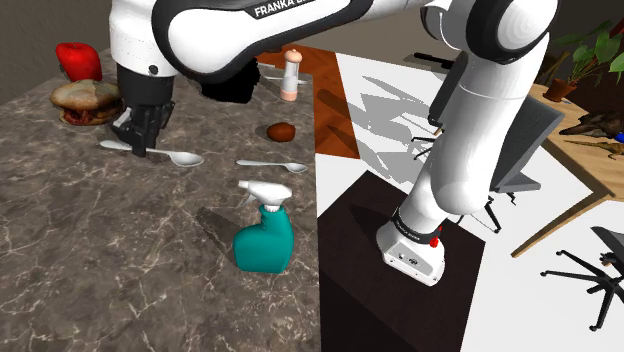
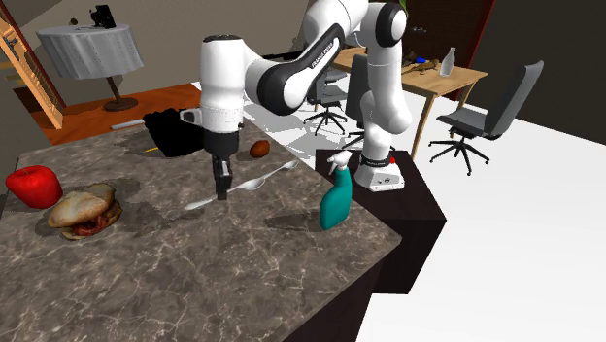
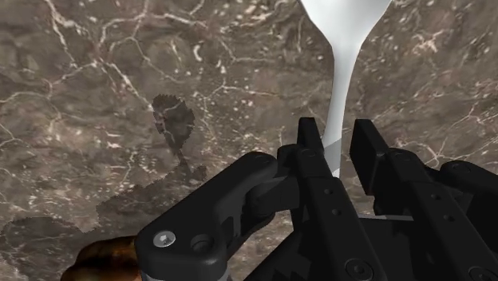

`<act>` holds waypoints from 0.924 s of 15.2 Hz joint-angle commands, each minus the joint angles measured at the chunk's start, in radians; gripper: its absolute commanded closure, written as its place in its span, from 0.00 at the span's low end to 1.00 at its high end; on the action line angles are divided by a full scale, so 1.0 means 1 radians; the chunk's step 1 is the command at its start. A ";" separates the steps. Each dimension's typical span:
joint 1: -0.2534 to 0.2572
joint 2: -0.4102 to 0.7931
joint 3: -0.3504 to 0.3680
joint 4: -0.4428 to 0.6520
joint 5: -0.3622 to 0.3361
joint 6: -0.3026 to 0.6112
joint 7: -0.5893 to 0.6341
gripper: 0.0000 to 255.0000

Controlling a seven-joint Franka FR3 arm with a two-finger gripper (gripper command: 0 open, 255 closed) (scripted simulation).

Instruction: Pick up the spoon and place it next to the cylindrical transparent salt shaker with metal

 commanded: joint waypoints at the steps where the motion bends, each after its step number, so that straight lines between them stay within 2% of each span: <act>1: -0.001 -0.010 0.002 0.015 0.005 -0.024 -0.001 1.00; 14: -0.001 -0.033 0.006 0.161 0.016 -0.192 -0.003 1.00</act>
